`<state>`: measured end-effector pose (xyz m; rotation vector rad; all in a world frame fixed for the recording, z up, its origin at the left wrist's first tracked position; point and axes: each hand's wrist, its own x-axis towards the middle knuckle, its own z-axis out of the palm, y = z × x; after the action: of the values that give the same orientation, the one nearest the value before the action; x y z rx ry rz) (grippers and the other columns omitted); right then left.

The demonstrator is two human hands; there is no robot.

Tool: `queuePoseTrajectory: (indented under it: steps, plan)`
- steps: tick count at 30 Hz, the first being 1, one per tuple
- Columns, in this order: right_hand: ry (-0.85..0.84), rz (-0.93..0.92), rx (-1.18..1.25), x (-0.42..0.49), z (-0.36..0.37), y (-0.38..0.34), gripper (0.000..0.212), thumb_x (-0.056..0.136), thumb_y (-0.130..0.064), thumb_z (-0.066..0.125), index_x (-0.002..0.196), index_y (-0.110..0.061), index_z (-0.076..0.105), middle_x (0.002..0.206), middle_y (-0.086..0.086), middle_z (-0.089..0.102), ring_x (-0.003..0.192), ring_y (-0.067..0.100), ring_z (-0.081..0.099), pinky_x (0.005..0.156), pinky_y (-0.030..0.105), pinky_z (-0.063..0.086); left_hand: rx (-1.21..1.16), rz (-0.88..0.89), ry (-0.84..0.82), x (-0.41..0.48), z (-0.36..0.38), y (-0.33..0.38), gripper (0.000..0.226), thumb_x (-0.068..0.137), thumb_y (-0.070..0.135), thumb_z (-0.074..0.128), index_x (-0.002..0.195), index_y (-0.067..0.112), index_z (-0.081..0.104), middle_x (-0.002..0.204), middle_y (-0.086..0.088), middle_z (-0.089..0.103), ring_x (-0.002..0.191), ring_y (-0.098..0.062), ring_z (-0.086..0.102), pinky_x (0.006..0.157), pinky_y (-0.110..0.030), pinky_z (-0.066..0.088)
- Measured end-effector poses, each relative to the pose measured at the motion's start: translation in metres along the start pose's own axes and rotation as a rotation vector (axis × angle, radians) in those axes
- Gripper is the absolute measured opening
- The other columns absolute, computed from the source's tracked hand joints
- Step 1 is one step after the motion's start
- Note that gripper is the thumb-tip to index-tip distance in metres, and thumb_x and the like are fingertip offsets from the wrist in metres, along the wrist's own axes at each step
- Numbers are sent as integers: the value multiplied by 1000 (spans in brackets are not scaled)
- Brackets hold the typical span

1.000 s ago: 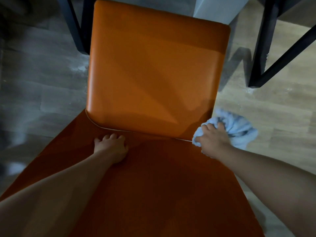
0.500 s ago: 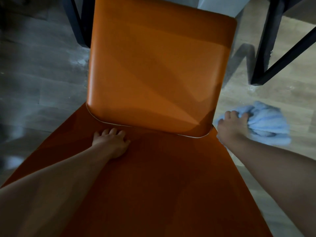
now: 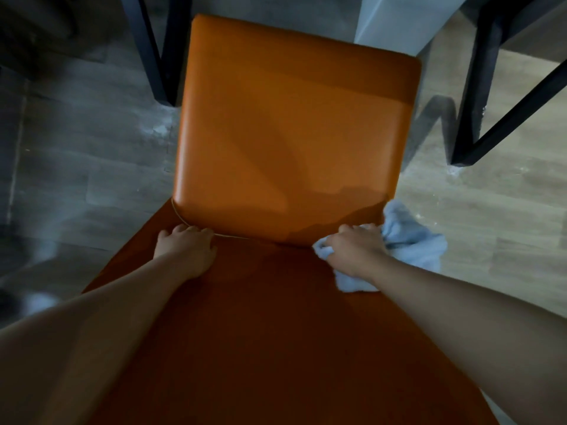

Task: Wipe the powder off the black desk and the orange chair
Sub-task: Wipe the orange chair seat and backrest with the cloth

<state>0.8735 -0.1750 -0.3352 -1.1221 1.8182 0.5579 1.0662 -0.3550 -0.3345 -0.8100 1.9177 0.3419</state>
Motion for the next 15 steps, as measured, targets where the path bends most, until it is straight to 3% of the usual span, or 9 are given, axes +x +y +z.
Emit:
queuePoseTrajectory:
  steps: [2, 4, 7, 9, 11, 13, 15]
  plan:
    - [-67, -78, 154, 4, -6, -37, 25, 91, -31, 31, 81, -40, 52, 92, -3, 46, 98, 26, 54, 78, 41, 30, 11, -25, 50, 1, -4, -15, 38, 97, 38, 33, 130, 27, 47, 141, -2, 43, 134, -24, 32, 105, -43, 29]
    - [-101, -105, 290, 13, -10, -75, 30, 94, -33, 25, 89, -41, 54, 92, -3, 45, 95, 24, 49, 78, 42, 29, -30, -60, 57, 3, -6, -32, 43, 96, 36, 33, 138, 29, 40, 148, -2, 33, 137, -26, 27, 105, -45, 29]
    - [-147, -17, 388, 29, -18, -119, 33, 99, -36, 26, 109, -42, 57, 110, 1, 51, 110, 23, 43, 93, 44, 29, -233, -113, -18, 15, -4, -59, 58, 93, 36, 39, 147, 31, 20, 152, -2, 24, 136, -35, 30, 103, -48, 34]
    - [-155, 26, 294, 40, -16, -137, 27, 95, -34, 40, 116, -43, 54, 122, 4, 48, 121, 27, 39, 103, 47, 25, -383, -83, -63, 23, -2, -69, 70, 84, 40, 43, 148, 31, 13, 151, -5, 24, 133, -39, 35, 103, -51, 37]
    - [-196, 84, 164, 49, -12, -148, 39, 85, -29, 58, 120, -45, 49, 129, 9, 44, 125, 32, 36, 105, 51, 22, -555, -88, -56, 31, -2, -74, 74, 76, 45, 41, 145, 26, 21, 144, -12, 32, 128, -39, 40, 102, -51, 39]
    - [-226, 140, 63, 55, -10, -159, 50, 80, -27, 65, 123, -44, 46, 132, 12, 42, 127, 33, 34, 104, 55, 20, -776, -115, -59, 34, -3, -79, 64, 79, 42, 43, 138, 18, 32, 134, -18, 47, 116, -38, 52, 96, -49, 45]
    - [-243, 196, -11, 59, -10, -171, 59, 80, -24, 66, 132, -40, 42, 136, 15, 39, 130, 35, 30, 105, 59, 19, -855, -118, -78, 32, -5, -84, 51, 87, 38, 41, 132, 13, 38, 123, -21, 55, 107, -38, 58, 86, -43, 48]
